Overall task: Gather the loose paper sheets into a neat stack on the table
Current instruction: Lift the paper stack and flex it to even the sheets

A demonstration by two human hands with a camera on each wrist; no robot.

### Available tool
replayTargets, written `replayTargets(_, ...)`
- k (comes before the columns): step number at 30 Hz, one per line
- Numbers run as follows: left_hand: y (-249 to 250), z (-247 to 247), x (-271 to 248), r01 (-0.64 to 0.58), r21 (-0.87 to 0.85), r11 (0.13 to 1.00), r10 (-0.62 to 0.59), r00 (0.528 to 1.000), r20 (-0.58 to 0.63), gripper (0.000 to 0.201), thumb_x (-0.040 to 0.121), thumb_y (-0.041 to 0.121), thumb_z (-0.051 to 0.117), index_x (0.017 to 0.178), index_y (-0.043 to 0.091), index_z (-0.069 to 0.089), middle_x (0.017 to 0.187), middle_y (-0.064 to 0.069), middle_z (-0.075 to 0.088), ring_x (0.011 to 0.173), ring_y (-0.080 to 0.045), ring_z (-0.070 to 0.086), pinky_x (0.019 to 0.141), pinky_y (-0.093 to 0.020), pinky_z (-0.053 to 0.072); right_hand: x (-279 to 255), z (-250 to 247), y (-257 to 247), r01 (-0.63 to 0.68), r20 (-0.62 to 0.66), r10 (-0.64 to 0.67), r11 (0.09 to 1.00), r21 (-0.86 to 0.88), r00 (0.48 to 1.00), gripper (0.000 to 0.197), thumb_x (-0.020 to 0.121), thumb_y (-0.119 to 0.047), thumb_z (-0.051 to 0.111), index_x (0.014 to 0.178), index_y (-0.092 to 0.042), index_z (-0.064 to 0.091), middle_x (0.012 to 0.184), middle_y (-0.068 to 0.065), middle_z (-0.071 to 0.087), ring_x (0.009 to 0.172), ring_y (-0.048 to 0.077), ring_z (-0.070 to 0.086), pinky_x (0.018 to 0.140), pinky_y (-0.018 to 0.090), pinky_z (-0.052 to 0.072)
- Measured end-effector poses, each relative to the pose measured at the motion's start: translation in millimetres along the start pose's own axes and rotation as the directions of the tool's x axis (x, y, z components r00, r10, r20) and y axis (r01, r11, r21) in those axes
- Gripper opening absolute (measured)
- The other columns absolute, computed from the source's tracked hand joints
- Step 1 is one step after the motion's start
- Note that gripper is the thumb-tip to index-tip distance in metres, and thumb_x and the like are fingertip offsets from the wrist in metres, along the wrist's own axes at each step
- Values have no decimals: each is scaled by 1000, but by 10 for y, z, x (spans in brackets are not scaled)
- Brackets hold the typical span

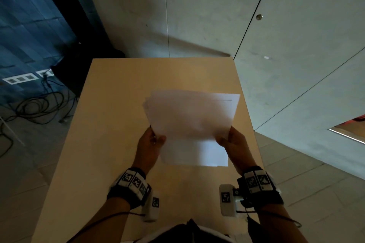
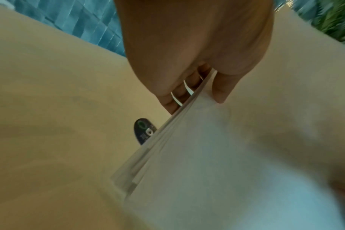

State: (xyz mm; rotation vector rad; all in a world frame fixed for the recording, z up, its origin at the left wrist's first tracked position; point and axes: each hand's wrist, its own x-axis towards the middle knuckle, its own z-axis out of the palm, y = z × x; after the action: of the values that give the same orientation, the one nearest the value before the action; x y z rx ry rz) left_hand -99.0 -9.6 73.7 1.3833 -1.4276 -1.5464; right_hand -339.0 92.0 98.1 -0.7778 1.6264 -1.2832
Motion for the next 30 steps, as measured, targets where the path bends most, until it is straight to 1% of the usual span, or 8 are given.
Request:
replayTargets(7, 149, 4, 72, -178, 44, 983, 180, 983, -34, 52, 93, 10, 53, 133, 41, 41, 132, 6, 56, 123, -13, 53, 101, -31, 45, 56, 165, -14, 66, -141, -57, 996, 64, 988, 40, 89, 4, 58, 103, -32, 69, 103, -10, 76, 106, 17, 69, 95, 34, 52)
replayTargets(11, 32, 37, 68, -124, 88, 988, 129, 990, -54, 55, 93, 12, 51, 141, 33, 36, 137, 3, 53, 125, -17, 51, 104, -39, 45, 51, 244, 126, 35, -175, -29, 999, 31, 984, 39, 90, 3, 55, 114, -27, 64, 112, -2, 72, 111, 22, 66, 101, 44, 51)
replayTargets(14, 7, 85, 68, -103, 77, 992, 108, 992, -64, 56, 93, 11, 51, 144, 27, 33, 136, 1, 53, 123, -18, 52, 101, -34, 45, 42, 272, 188, 12, -181, -14, 1000, -9, 983, 46, 88, 3, 52, 125, -25, 59, 119, 2, 69, 115, 23, 64, 103, 47, 50)
replayTargets(18, -5, 120, 101, -65, 101, 993, 74, 993, -87, 56, 94, 13, 50, 146, 17, 29, 138, -8, 51, 124, -25, 51, 98, -31, 44, 12, 296, 232, -6, -198, 3, 1000, -15, 980, 46, 89, 5, 50, 122, -25, 59, 117, 1, 70, 113, 24, 64, 101, 47, 51)
replayTargets(20, 11, 112, 67, -106, 89, 990, 114, 989, -91, 55, 95, 12, 50, 145, 22, 30, 134, -3, 53, 121, -21, 53, 98, -32, 45, -18, 295, 236, 4, -214, -2, 1000, 9, 977, 41, 91, 4, 51, 120, -23, 60, 113, -2, 70, 110, 20, 66, 100, 43, 52)
replayTargets(24, 54, 84, -10, -184, 100, 978, 192, 978, -83, 53, 96, 14, 49, 145, 23, 30, 133, 6, 49, 123, -14, 49, 102, -31, 41, -23, 285, 207, 37, -240, -33, 999, 12, 970, 32, 95, -1, 52, 116, -23, 62, 106, -9, 71, 98, 1, 67, 92, 33, 54)
replayTargets(28, 57, 67, 2, -178, 138, 974, 191, 978, -84, 54, 96, 13, 48, 146, 19, 29, 130, 5, 50, 120, -13, 50, 101, -31, 42, 19, 293, 252, 34, -236, -38, 999, -19, 971, 33, 94, -7, 54, 114, -32, 63, 108, -9, 71, 106, 13, 67, 95, 37, 54)
replayTargets(30, 59, 67, 12, -171, 162, 972, 185, 980, -74, 56, 96, 12, 48, 148, 17, 26, 129, 5, 50, 119, -12, 49, 100, -28, 42, 27, 294, 281, 14, -234, -19, 1000, -24, 972, 32, 94, -8, 55, 119, -28, 62, 112, -9, 70, 109, 14, 66, 99, 41, 53)
